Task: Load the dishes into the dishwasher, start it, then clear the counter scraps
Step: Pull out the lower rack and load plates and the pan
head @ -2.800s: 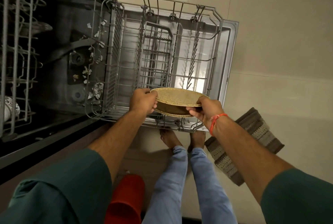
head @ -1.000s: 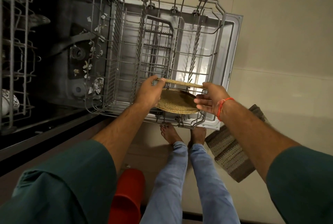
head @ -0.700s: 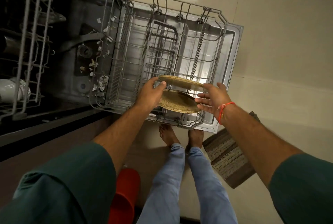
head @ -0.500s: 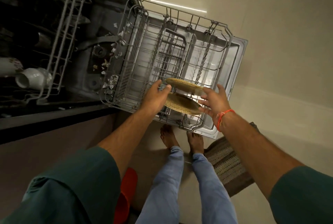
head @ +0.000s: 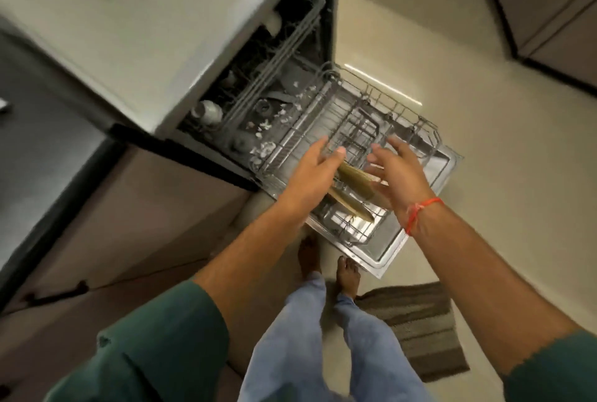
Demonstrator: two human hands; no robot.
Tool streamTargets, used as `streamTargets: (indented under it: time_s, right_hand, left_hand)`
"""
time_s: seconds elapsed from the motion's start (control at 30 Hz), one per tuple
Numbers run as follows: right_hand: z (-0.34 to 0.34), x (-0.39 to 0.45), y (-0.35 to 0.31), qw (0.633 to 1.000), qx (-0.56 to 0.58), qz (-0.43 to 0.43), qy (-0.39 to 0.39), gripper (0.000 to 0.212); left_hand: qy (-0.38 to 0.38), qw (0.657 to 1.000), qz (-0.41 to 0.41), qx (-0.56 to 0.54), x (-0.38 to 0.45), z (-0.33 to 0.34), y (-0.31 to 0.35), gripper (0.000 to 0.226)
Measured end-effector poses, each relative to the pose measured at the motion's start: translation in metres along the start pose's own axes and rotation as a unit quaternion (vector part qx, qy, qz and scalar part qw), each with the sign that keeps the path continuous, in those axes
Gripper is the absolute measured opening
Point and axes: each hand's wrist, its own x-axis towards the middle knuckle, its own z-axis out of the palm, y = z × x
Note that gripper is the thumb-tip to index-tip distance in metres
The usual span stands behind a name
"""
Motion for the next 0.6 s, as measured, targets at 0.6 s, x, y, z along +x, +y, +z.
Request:
streamTargets:
  time_s: [0.6]
  right_hand:
    - [0.266, -0.246, -0.063, 0.865, -0.236, -0.123, -0.425, 0.014]
  left_hand:
    - [0.393, 0.877, 0.149, -0.234, -0.328, -0.253, -0.008, 0.051]
